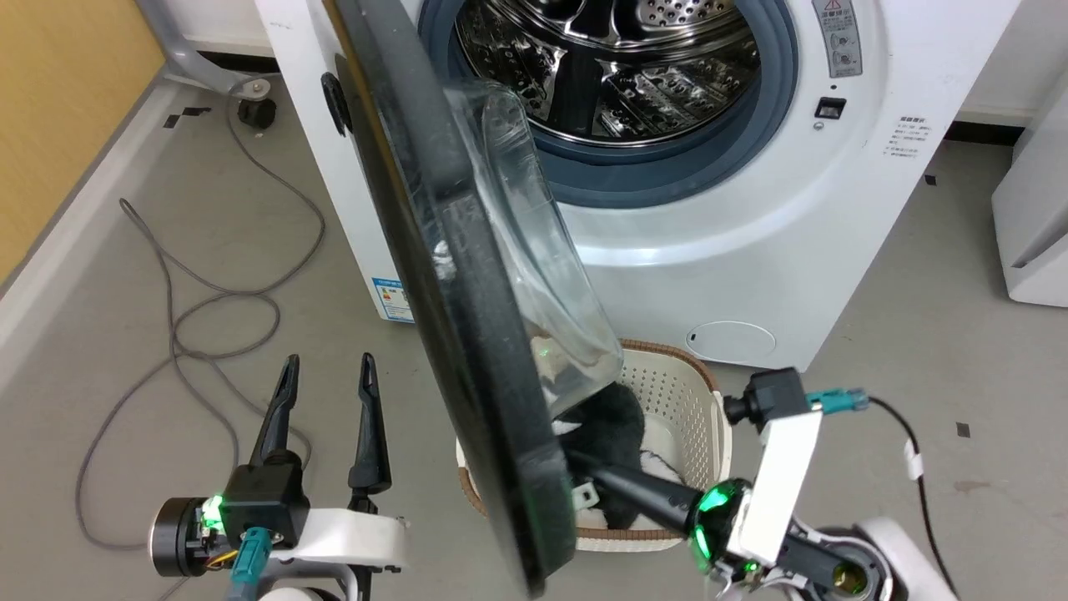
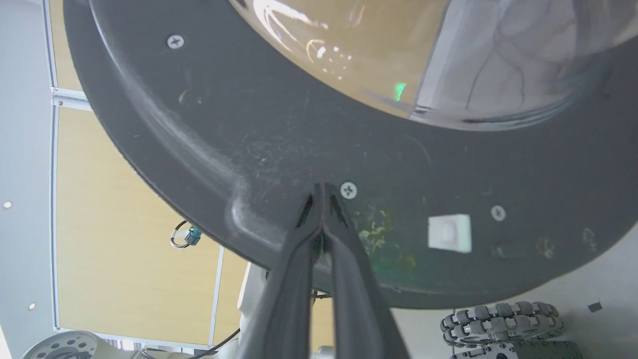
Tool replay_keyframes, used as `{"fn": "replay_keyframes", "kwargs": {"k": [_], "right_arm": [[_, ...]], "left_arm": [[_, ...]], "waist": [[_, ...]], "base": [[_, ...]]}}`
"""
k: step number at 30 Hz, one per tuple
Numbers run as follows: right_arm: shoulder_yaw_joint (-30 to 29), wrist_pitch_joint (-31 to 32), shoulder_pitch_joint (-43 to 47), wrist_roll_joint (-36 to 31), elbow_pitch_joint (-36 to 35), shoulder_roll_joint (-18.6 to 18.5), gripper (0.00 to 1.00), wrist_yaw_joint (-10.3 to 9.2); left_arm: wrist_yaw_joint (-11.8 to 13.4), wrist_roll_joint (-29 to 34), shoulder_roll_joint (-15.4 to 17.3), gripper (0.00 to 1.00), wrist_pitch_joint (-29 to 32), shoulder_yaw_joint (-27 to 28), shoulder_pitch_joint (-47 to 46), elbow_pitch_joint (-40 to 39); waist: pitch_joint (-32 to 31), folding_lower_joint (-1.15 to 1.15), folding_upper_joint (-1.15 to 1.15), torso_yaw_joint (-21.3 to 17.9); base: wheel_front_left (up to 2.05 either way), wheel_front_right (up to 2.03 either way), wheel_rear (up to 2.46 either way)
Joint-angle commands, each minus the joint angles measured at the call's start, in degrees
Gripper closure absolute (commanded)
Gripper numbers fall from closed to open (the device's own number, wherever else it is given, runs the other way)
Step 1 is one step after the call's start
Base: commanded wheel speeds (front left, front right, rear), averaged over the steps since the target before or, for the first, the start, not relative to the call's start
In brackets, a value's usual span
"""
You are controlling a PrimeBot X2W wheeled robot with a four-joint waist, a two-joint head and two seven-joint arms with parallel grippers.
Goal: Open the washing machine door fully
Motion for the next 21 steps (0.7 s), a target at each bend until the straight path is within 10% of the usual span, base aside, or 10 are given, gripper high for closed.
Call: {"fn": "replay_keyframes", "kwargs": {"k": [1,21], "right_arm": [[0.4,0.5,1.1,-0.1,-0.4,0.5,1.00,0.07],[-4.2,-15.5,5.2,-5.8,-3.9,1.0,1.00,0.07]], "left_arm": [[-0.1,0.1,0.1,0.00,-0.3,0.2,0.9,0.1],[-1.1,0.5,0.1,0.00,-0.3,1.7,3.9,1.6]], "waist": [[0.0,0.00,0.00,0.0],[-4.7,0.00,0.00,-2.8]], "base": [[0.00,0.00,0.00],[0.00,0.00,0.00]]}}
